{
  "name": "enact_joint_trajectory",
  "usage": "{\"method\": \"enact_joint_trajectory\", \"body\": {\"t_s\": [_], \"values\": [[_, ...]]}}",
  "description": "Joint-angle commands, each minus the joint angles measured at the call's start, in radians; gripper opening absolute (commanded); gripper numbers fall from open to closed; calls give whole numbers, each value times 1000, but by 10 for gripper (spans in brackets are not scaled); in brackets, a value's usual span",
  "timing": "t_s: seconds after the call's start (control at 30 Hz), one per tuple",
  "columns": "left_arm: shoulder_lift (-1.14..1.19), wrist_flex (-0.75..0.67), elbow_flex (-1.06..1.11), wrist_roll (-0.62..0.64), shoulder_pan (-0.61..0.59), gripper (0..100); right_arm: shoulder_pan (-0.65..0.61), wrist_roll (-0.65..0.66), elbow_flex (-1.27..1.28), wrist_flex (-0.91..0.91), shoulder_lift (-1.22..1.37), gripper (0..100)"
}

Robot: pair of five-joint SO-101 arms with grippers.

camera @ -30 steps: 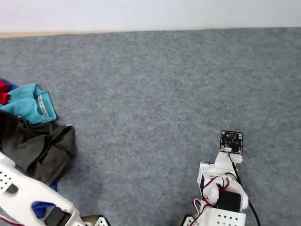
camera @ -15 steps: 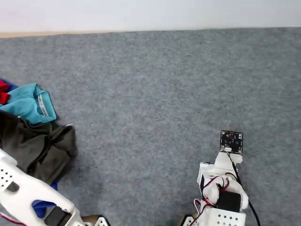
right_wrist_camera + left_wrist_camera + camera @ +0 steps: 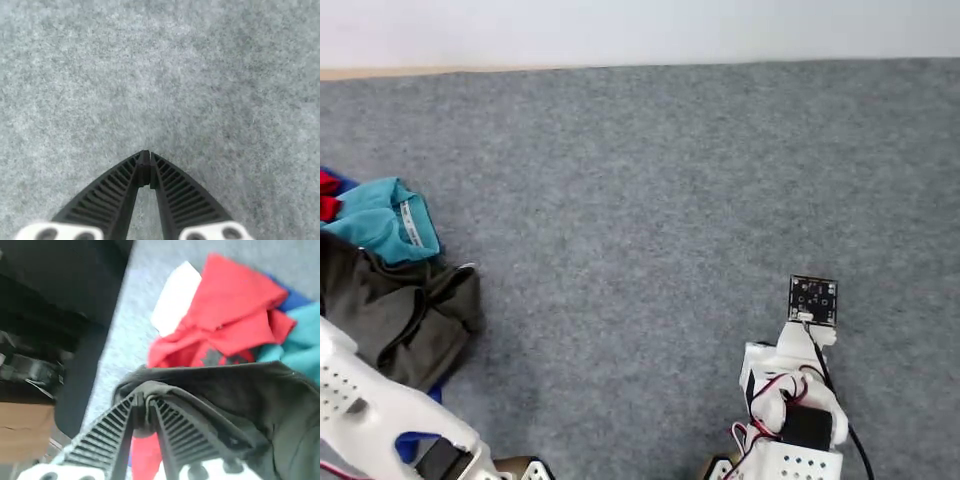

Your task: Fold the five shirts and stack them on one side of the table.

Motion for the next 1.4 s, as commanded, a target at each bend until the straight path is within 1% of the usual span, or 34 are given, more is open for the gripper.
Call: {"method": "enact_joint_trajectory", "body": {"t_s": [0.0,0.13,0.3,0.43,0.5,0.6,0.7,0.77,0.87,0.97,1.13,1.27,1.37], "values": [[-186,20,58,14,31,3,-15,3,-91,-47,-4,14],[-350,20,254,14,63,3,-85,3,-210,-67,4,14],[-535,18,527,14,74,3,-214,6,-287,-58,7,13],[-620,17,697,12,69,3,-306,52,-338,-58,81,10],[-641,17,751,12,60,3,-344,52,-394,-58,185,10],[-649,17,796,14,29,3,-421,52,-535,-58,412,10],[-647,17,826,14,-9,3,-547,54,-738,-53,676,10],[-647,17,832,14,-31,3,-641,60,-890,-16,849,12],[-649,17,829,14,-69,3,-777,169,-1108,71,1096,13],[-649,17,832,14,-101,3,-868,292,-1307,120,1313,10],[-647,17,834,15,-152,3,-949,339,-1593,186,1604,10],[-647,17,835,15,-195,3,-990,443,-1722,188,1791,10],[-658,17,848,15,-201,3,-992,440,-1780,189,1877,10]]}}
